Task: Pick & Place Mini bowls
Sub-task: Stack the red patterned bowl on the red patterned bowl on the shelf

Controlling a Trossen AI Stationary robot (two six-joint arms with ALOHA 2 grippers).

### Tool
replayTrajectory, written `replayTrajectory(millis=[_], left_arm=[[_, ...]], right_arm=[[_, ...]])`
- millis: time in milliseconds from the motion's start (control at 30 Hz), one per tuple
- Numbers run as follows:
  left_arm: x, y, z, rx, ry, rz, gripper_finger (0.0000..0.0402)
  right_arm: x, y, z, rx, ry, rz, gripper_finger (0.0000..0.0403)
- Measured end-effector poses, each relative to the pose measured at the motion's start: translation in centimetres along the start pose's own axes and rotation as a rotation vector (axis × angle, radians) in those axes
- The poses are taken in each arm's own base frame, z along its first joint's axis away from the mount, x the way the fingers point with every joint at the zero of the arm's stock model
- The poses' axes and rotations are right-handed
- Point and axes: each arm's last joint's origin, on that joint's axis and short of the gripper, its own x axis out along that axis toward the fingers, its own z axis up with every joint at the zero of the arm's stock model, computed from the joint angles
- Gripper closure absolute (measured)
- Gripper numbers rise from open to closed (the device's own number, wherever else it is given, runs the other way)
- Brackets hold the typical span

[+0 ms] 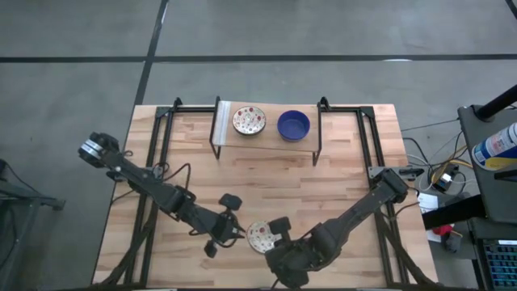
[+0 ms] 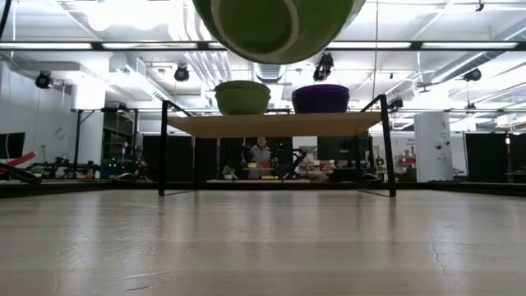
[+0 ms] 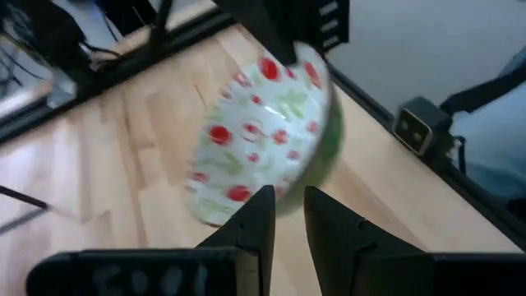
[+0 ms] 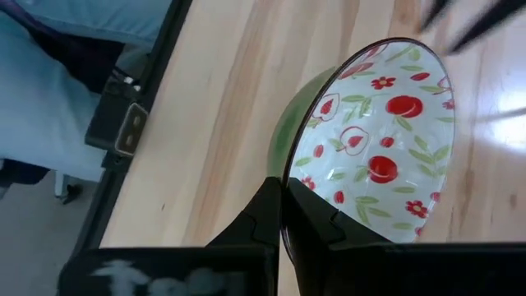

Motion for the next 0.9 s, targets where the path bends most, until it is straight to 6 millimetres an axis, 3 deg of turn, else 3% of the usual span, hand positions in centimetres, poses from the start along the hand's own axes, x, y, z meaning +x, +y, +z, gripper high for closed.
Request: replayTrajectory(millis=[167, 900], left_arm=[[-0.94, 0.43, 0.64, 0.004, -0.015, 0.047, 0.033], [-0.37, 0.05, 0.48, 0.041, -0.028, -0.037, 0.033]], right_arm=[[0.06, -0.01, -0.03, 0.005, 0.002, 0.003, 0.0394], [0.22, -0.41, 0.34, -0.026, -0.021, 0.003, 0.0394]])
